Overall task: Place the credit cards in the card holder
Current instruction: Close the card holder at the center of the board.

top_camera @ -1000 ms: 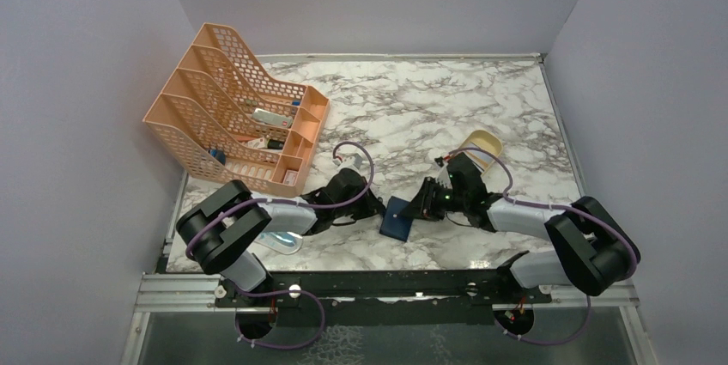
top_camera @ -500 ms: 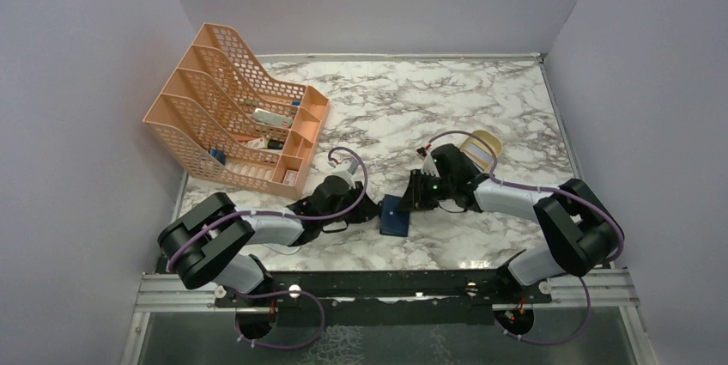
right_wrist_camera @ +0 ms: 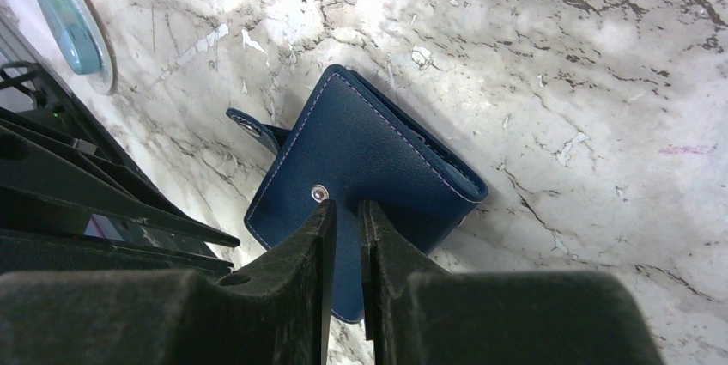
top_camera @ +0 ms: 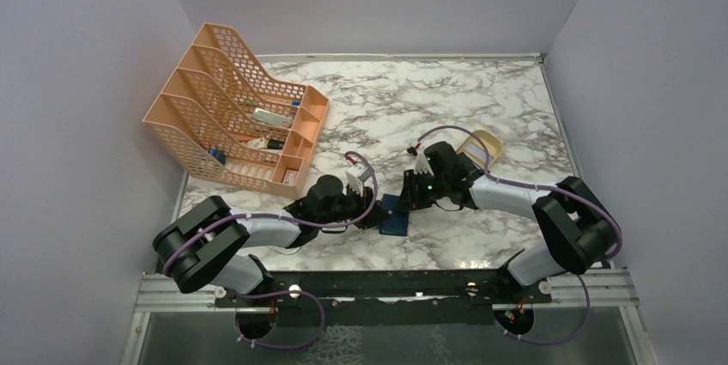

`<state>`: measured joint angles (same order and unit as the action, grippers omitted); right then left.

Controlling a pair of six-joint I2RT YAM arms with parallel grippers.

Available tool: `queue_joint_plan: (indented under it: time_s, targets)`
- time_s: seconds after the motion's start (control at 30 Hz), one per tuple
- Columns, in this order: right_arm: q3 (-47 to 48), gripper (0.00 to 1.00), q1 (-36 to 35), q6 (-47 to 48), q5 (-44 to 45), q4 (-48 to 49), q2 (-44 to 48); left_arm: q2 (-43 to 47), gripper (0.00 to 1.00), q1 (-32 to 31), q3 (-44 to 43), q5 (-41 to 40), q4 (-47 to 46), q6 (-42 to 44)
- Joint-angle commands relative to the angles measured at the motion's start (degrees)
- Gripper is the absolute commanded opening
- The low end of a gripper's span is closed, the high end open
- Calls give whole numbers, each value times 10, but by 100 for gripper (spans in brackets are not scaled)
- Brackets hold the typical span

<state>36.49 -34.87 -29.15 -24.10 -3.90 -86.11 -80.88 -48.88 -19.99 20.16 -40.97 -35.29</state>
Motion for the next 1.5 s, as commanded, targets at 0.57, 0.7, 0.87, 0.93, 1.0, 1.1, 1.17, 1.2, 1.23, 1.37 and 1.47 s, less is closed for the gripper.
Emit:
queue_joint_plan:
  time_s: [0.57, 0.7, 0.87, 0.93, 1.0, 1.1, 1.17, 1.2, 1.23, 1.37, 1.47]
  targets:
    - [10, 18, -3, 94, 32, -29, -36, 1, 40, 111, -267, 238, 534, 584]
    - [3, 18, -4, 90, 30, -21, -33, -25, 39, 123, -270, 327, 535, 670]
    - [-4, 18, -4, 92, 24, -13, -33, -47, 41, 125, -275, 328, 536, 737]
    - [-7, 18, -3, 92, 20, -7, -34, -61, 41, 126, -279, 327, 538, 757]
    - [-7, 18, -4, 90, 16, -2, -36, -80, 40, 127, -284, 331, 539, 773]
    - [-7, 18, -4, 88, 11, 2, -38, -101, 39, 127, -297, 321, 539, 785]
    - [-8, 18, -4, 87, 12, 4, -37, -112, 40, 127, -303, 305, 537, 791]
    - [-9, 18, -4, 86, 12, 6, -37, -118, 40, 126, -305, 302, 534, 794]
    - [-11, 18, -4, 85, 12, 7, -36, -122, 40, 127, -307, 302, 533, 797]
    - [-15, 18, -4, 82, 8, 11, -37, -140, 40, 127, -318, 307, 534, 803]
    - [-16, 18, -4, 81, 8, 11, -38, -151, 41, 128, -324, 307, 539, 808]
